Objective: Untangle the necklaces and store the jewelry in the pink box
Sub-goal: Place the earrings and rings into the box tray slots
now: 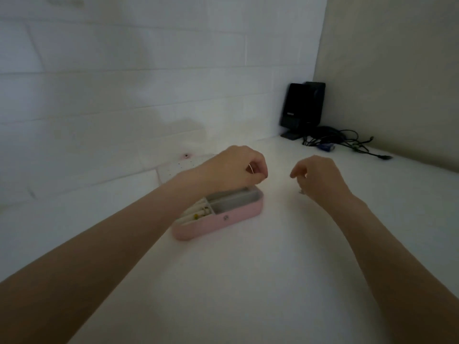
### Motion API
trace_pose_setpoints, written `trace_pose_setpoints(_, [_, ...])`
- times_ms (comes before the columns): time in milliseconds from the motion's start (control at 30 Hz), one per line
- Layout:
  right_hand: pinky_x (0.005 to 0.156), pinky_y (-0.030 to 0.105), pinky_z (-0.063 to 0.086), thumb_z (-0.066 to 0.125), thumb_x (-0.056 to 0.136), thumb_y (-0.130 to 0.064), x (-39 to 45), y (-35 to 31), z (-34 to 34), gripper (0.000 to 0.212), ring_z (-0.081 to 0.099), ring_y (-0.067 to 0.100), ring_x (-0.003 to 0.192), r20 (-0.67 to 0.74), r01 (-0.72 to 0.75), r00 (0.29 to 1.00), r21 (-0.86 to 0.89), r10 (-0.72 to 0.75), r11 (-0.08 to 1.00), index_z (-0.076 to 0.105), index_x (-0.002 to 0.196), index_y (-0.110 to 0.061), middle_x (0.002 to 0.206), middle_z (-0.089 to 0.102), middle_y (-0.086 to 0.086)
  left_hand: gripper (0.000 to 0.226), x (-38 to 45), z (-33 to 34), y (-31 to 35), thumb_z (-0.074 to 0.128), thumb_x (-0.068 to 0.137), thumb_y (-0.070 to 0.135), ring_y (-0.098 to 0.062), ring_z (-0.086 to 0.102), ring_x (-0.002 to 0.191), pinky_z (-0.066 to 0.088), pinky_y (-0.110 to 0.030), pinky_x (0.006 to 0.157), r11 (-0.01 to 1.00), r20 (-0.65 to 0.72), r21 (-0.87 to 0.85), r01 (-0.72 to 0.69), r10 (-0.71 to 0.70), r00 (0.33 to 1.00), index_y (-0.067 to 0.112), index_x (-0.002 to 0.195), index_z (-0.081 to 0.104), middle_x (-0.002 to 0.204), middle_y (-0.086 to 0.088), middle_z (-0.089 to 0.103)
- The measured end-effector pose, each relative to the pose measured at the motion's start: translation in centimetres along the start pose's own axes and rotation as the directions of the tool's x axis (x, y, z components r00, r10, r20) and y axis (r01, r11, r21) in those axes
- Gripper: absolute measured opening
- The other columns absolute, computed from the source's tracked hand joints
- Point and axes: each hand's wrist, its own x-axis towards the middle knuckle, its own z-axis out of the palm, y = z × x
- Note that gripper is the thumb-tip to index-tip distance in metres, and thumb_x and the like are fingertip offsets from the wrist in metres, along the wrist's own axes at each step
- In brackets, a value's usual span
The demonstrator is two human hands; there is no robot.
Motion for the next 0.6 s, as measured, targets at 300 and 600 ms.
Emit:
trace_pose_setpoints(300, [0.082,0.029,0.05,0.064,0.084,-0.004,0.6,1.7,0.3,0.015,0.062,0.027,0.095,0.21,-0.042,0.977,-0.039,0.05,0.998,0.072,0.096,-0.005,0.105,0.066,0.015,0.015,0.6,1.5,1.0,0.056,0.088,0.015,0.008,0.054,0.069,0.038,-0.003,0.063,1.0,0.019,0.022,-0.003,0.003,1.0,0.02,0.092,0.07,0.074,0.023,0.055])
trace_pose_setpoints(600, [0.057,0.016,0.046,0.061,0.087,-0.009,0.0,-0.5,-0.8,0.014,0.053,0.011,0.057,0.18,-0.141,0.983,0.628,0.034,0.765,0.07,0.082,0.001,0.066,0.062,0.007,0.012,0.4,2.0,0.7,0.066,0.084,0.015,-0.005,0.062,0.077,0.047,-0.011,0.068,0.983,-0.122,-0.177,0.056,-0.078,0.989,0.016,0.095,0.063,0.095,0.004,0.064])
